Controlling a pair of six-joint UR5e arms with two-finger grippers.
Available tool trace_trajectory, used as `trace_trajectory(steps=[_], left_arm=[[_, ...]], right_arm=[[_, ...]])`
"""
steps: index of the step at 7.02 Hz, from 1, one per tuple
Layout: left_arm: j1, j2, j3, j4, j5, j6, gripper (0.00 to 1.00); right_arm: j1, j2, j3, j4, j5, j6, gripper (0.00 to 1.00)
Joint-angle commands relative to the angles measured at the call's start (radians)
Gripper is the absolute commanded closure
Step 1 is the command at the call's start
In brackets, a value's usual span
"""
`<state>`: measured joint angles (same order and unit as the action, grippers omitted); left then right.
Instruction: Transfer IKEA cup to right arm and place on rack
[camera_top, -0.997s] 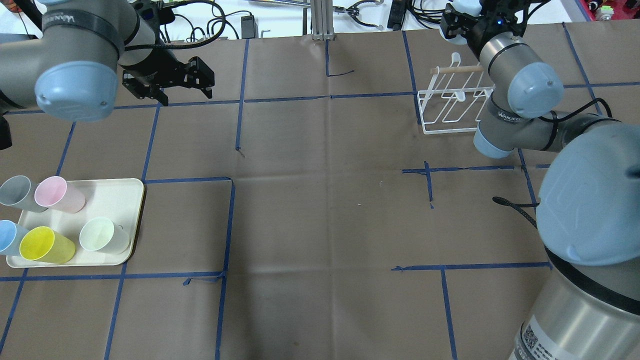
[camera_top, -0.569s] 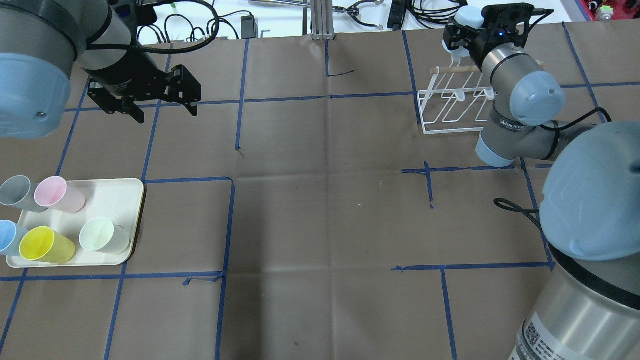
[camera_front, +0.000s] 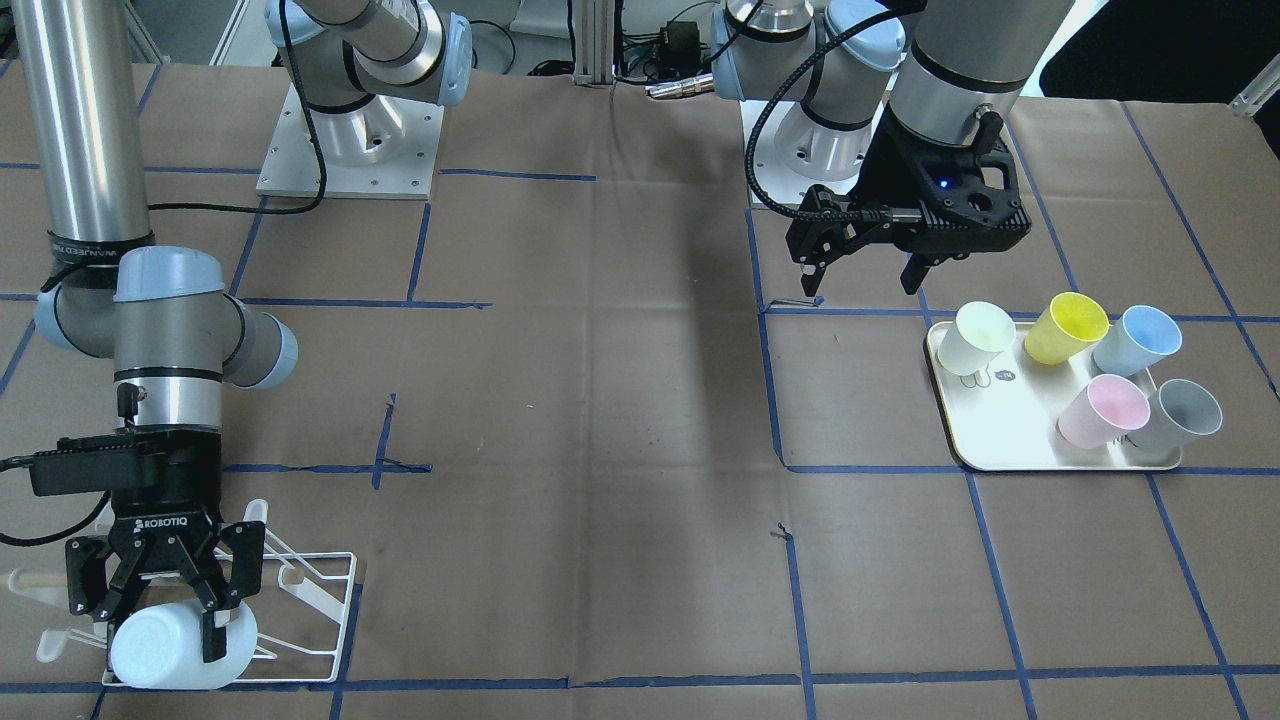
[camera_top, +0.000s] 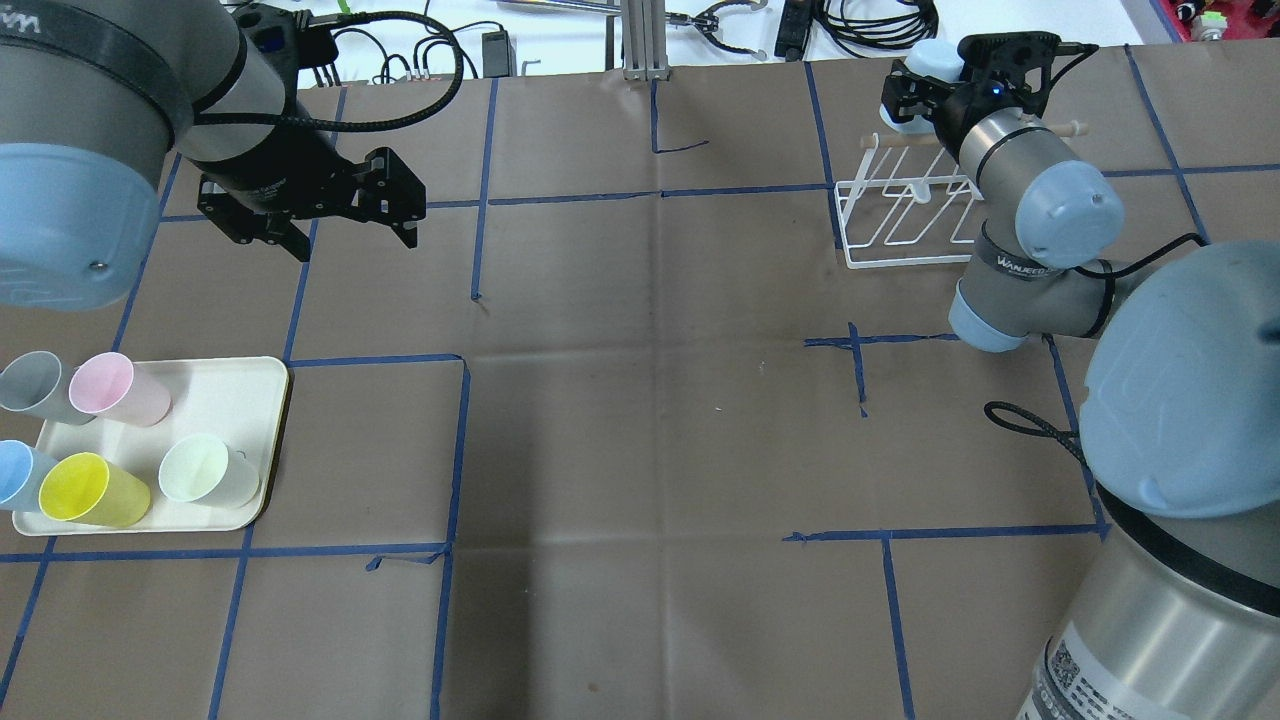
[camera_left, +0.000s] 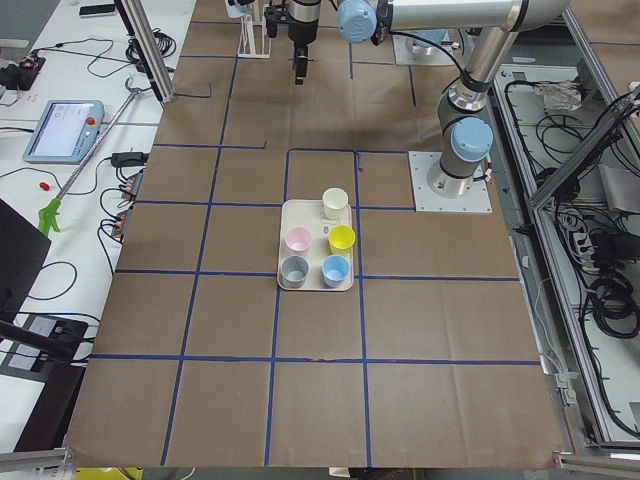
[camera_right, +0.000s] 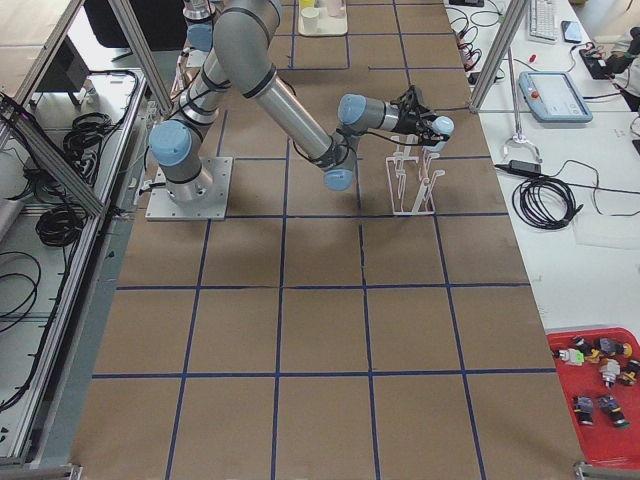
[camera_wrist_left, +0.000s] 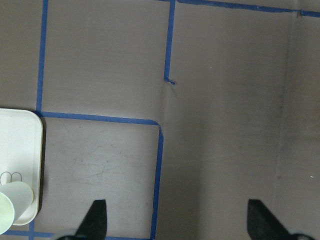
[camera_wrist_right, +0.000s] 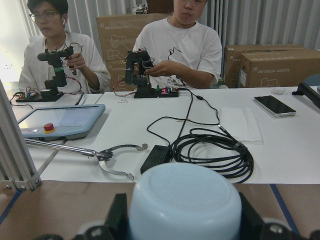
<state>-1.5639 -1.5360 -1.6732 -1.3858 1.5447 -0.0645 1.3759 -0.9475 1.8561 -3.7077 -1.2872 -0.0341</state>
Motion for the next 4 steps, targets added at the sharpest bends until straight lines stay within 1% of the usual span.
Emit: trace_trajectory(steps=[1, 2, 3, 4], left_arm=[[0.016, 0.005, -0.006, -0.001, 0.006, 0.033, 0.00], [0.056, 0.011, -0.011, -0.015, 0.006, 0.108, 0.00], [0.129, 0.029, -0.045, -0.018, 0.005, 0.153, 0.00], [0.218, 0.066, -0.112, -0.015, 0.000, 0.272, 0.00]], right_arm=[[0.000, 0.001, -0.002, -0.001, 0.000, 0.003, 0.00], [0.000, -0.001, -0.003, -0.002, 0.000, 0.003, 0.00], [0.000, -0.002, -0.006, -0.002, 0.000, 0.003, 0.00], [0.000, -0.007, -0.011, -0.003, 0.003, 0.003, 0.00]])
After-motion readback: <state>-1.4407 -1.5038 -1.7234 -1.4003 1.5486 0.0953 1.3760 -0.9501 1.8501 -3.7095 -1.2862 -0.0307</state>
